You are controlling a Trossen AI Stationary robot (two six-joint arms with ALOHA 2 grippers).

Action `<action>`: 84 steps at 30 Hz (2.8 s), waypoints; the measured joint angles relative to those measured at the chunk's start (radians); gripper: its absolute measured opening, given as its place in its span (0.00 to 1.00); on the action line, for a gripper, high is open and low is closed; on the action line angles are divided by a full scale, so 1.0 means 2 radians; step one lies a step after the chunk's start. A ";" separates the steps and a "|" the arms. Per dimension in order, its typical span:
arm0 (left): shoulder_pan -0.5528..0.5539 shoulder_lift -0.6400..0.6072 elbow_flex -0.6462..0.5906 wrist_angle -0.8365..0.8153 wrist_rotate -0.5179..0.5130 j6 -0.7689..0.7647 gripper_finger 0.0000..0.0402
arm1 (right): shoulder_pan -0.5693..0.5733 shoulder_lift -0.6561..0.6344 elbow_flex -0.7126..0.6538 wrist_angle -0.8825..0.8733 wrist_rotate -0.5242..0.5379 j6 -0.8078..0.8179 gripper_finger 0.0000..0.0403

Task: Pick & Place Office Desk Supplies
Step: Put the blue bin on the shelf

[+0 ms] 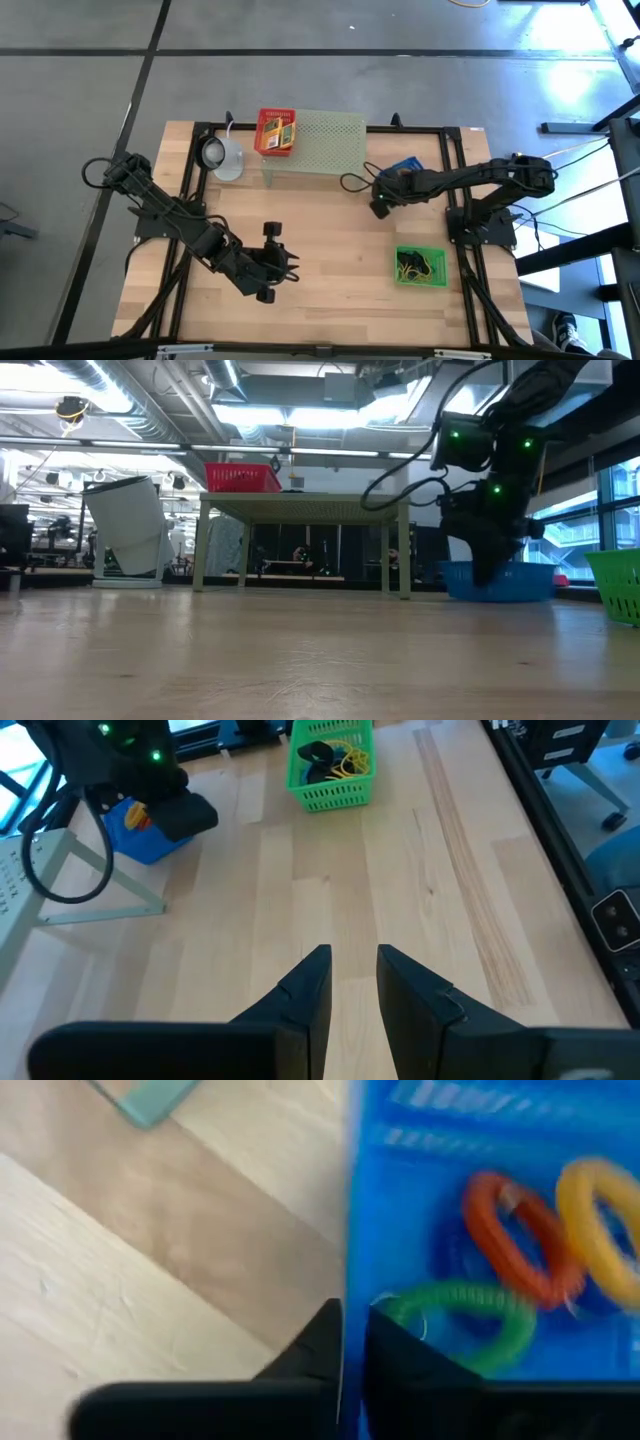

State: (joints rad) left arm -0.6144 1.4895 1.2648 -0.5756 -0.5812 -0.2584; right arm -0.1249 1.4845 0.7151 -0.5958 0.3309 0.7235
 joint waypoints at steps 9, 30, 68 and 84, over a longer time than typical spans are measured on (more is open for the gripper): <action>0.000 0.000 0.000 -0.002 0.000 -0.008 0.19 | 0.020 -0.007 0.007 -0.076 -0.033 -0.001 0.05; 0.000 0.000 0.000 -0.001 0.004 -0.032 0.19 | 0.307 0.017 0.110 0.075 -0.018 0.052 0.01; -0.118 0.000 0.000 -0.002 0.024 -0.062 0.19 | 0.211 0.231 0.308 0.113 -0.083 -0.183 0.13; -0.095 0.017 0.000 -0.006 -0.034 -0.061 0.20 | 0.222 0.163 0.308 0.035 -0.136 -0.171 0.35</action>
State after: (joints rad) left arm -0.8036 1.5236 1.2648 -0.5880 -0.6500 -0.3812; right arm 0.3194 1.8111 1.3304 -0.5255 0.0582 0.3821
